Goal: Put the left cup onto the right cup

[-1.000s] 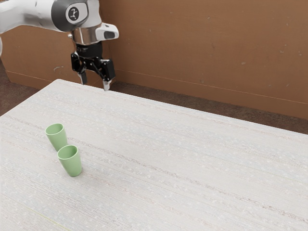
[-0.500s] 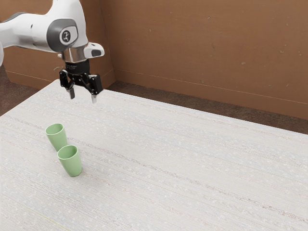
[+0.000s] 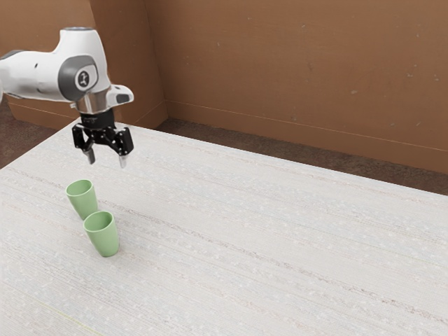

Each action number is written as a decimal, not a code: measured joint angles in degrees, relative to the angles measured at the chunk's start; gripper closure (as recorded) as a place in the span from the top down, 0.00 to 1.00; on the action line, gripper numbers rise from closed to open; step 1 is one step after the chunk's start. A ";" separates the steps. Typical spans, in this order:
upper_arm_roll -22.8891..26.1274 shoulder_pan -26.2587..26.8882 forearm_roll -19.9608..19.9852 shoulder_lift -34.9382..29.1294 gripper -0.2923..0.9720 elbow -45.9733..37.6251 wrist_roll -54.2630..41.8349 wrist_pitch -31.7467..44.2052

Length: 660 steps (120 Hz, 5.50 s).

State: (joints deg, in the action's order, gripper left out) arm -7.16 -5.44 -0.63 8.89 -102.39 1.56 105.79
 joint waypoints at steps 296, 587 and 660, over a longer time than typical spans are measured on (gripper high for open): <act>2.93 -13.62 1.54 17.39 0.70 5.93 -11.07 9.12; 2.44 -13.88 2.82 13.21 0.15 3.44 -12.43 10.38; 2.73 -8.50 -2.56 -1.33 0.15 -6.13 -10.15 8.59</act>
State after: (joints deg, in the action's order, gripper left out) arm -4.42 -13.94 -3.19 7.56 -108.52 -8.59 114.38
